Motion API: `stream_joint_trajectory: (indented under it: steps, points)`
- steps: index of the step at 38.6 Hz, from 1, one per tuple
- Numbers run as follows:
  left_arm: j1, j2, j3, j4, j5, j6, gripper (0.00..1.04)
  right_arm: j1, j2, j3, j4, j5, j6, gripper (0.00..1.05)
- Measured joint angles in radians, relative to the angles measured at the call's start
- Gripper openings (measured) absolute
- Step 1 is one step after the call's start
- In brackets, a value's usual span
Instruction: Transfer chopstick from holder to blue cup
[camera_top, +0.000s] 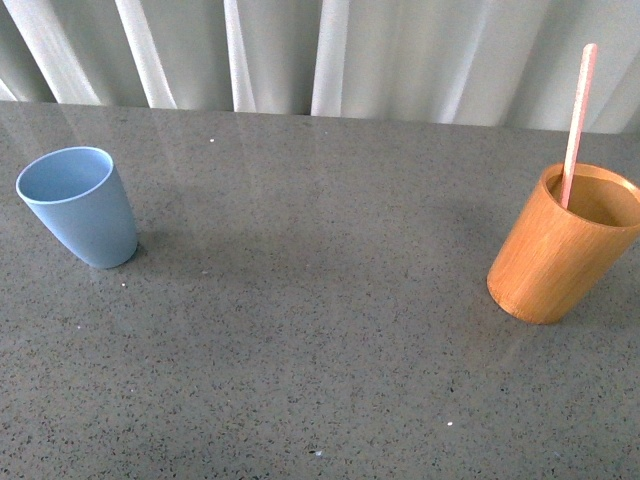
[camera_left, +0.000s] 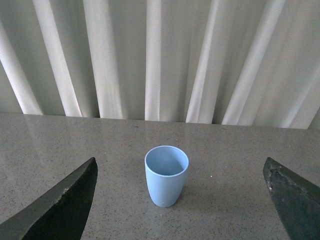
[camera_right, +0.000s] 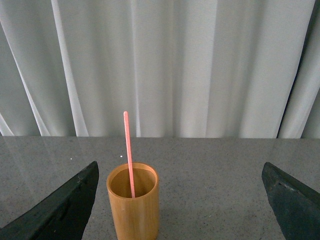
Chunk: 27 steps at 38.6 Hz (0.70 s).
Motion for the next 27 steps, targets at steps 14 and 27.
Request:
stream_joint_trajectory:
  steps: [14, 27]
  points:
    - [0.000, 0.000, 0.000, 0.000, 0.000, 0.000, 0.98, 0.000, 0.000, 0.000, 0.000, 0.000, 0.000, 0.95]
    - [0.000, 0.000, 0.000, 0.000, 0.000, 0.000, 0.98, 0.000, 0.000, 0.000, 0.000, 0.000, 0.000, 0.95]
